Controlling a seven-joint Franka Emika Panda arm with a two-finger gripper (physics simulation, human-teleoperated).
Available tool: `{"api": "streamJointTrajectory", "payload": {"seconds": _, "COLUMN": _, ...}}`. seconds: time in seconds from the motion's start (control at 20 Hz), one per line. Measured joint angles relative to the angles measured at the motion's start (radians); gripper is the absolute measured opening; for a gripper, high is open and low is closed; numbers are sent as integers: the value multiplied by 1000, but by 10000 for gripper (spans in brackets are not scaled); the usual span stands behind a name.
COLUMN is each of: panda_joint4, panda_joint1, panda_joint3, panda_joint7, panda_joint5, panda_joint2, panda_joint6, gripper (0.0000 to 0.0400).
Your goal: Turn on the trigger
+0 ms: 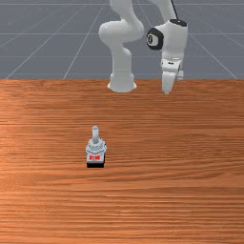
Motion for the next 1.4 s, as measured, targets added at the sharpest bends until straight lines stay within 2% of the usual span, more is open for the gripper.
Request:
{"api": "streamJointTrajectory", "payload": {"seconds": 0.1, "panda_joint4": -67, "panda_joint1": -63, "panda_joint3": -66, "panda_joint7": -163, "panda_joint5": -10, "panda_joint2": -57, "panda_joint6": 20, "gripper": 0}}
{"api": "streamJointTrajectory", "payload": {"seconds": 0.2, "panda_joint4": -86, "panda_joint1": -76, "panda_joint3": -98, "panda_joint7": -271, "panda_joint5": -14, "panda_joint2": -73, "panda_joint6": 30, "gripper": 0}}
{"api": "streamJointTrajectory", "payload": {"seconds": 0.25, "panda_joint4": -72, "panda_joint1": -112, "panda_joint3": -77, "panda_joint7": -231, "panda_joint5": -146, "panda_joint2": -71, "panda_joint6": -29, "gripper": 0}}
{"api": "streamJointTrajectory", "payload": {"seconds": 0.3, "panda_joint4": -82, "panda_joint1": -131, "panda_joint3": -88, "panda_joint7": -244, "panda_joint5": -163, "panda_joint2": -80, "panda_joint6": -28, "gripper": 0}}
{"api": "streamJointTrajectory", "payload": {"seconds": 0.35, "panda_joint4": -121, "panda_joint1": -114, "panda_joint3": -162, "panda_joint7": -427, "panda_joint5": -54, "panda_joint2": -105, "panda_joint6": 38, "gripper": 0}}
{"api": "streamJointTrajectory", "payload": {"seconds": 0.4, "panda_joint4": -129, "panda_joint1": 2, "panda_joint3": -343, "panda_joint7": -734, "panda_joint5": 235, "panda_joint2": -123, "panda_joint6": 27, "gripper": 0}}
{"api": "streamJointTrajectory", "payload": {"seconds": 0.45, "panda_joint4": -142, "panda_joint1": -39, "panda_joint3": -335, "panda_joint7": -709, "panda_joint5": 181, "panda_joint2": -131, "panda_joint6": 47, "gripper": 0}}
{"api": "streamJointTrajectory", "payload": {"seconds": 0.5, "panda_joint4": -143, "panda_joint1": -35, "panda_joint3": -373, "panda_joint7": -767, "panda_joint5": 211, "panda_joint2": -136, "panda_joint6": 38, "gripper": 0}}
{"api": "streamJointTrajectory", "payload": {"seconds": 0.55, "panda_joint4": -146, "panda_joint1": -48, "panda_joint3": -392, "panda_joint7": -790, "panda_joint5": 203, "panda_joint2": -140, "panda_joint6": 37, "gripper": 0}}
{"api": "streamJointTrajectory", "payload": {"seconds": 0.6, "panda_joint4": -206, "panda_joint1": -236, "panda_joint3": -235, "panda_joint7": -531, "panda_joint5": -98, "panda_joint2": -143, "panda_joint6": 203, "gripper": 0}}
{"api": "streamJointTrajectory", "payload": {"seconds": 0.65, "panda_joint4": -149, "panda_joint1": -220, "panda_joint3": -236, "panda_joint7": -492, "panda_joint5": -137, "panda_joint2": -135, "panda_joint6": 38, "gripper": 0}}
{"api": "streamJointTrajectory", "payload": {"seconds": 0.7, "panda_joint4": -123, "panda_joint1": -174, "panda_joint3": -301, "panda_joint7": -627, "panda_joint5": -8, "panda_joint2": -123, "panda_joint6": -15, "gripper": 0}}
{"api": "streamJointTrajectory", "payload": {"seconds": 0.8, "panda_joint4": -114, "panda_joint1": -183, "panda_joint3": -317, "panda_joint7": -651, "panda_joint5": -8, "panda_joint2": -120, "panda_joint6": -34, "gripper": 0}}
{"api": "streamJointTrajectory", "payload": {"seconds": 0.85, "panda_joint4": -153, "panda_joint1": -211, "panda_joint3": -304, "panda_joint7": -574, "panda_joint5": -35, "panda_joint2": -140, "panda_joint6": 44, "gripper": 0}}
{"api": "streamJointTrajectory", "payload": {"seconds": 1.2, "panda_joint4": -152, "panda_joint1": -253, "panda_joint3": -353, "panda_joint7": -629, "panda_joint5": -52, "panda_joint2": -142, "panda_joint6": 44, "gripper": 0}}
{"api": "streamJointTrajectory", "payload": {"seconds": 1.25, "panda_joint4": -110, "panda_joint1": -235, "panda_joint3": -368, "panda_joint7": -695, "panda_joint5": -28, "panda_joint2": -115, "panda_joint6": -16, "gripper": 0}}
{"api": "streamJointTrajectory", "payload": {"seconds": 1.3, "panda_joint4": -116, "panda_joint1": -223, "panda_joint3": -382, "panda_joint7": -760, "panda_joint5": -27, "panda_joint2": -110, "panda_joint6": 39, "gripper": 0}}
{"api": "streamJointTrajectory", "payload": {"seconds": 1.4, "panda_joint4": -24, "panda_joint1": -199, "panda_joint3": -390, "panda_joint7": -861, "panda_joint5": 35, "panda_joint2": -26, "panda_joint6": 28, "gripper": 0}}
